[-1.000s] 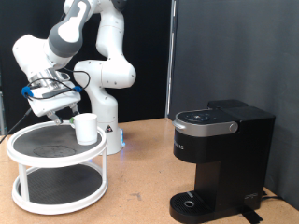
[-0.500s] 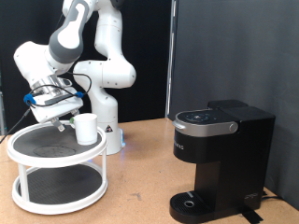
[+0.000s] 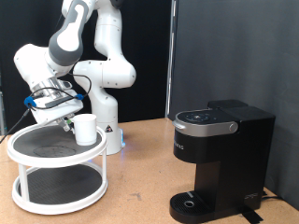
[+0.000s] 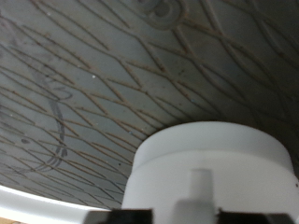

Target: Make a cup of coffee with the keurig machine

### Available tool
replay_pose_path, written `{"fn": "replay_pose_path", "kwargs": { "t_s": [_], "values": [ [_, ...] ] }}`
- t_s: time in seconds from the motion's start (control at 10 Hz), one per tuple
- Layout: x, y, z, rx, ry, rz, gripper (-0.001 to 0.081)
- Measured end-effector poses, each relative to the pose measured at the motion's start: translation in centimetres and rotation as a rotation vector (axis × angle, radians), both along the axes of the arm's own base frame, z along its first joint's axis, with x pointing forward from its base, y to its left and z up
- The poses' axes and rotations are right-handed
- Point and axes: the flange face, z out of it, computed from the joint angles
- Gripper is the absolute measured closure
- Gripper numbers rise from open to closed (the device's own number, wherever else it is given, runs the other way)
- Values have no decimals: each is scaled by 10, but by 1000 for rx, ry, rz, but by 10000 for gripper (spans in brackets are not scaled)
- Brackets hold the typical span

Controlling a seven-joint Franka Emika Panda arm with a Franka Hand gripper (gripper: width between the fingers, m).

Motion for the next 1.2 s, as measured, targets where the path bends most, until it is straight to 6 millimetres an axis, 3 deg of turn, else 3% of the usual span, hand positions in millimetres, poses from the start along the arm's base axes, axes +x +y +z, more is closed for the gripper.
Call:
{"fn": "replay_pose_path", "kwargs": {
  "t_s": [0.1, 0.3, 0.6, 1.0, 1.2],
  "values": [
    [0, 0, -1, 1, -1, 1, 759],
    [0, 0, -1, 2, -2, 0, 796],
    [2, 1, 10, 41, -20, 23, 804],
    [-7, 2, 48, 115, -49, 45, 804],
    [-11, 3, 55, 115, -42, 51, 804]
  ]
}}
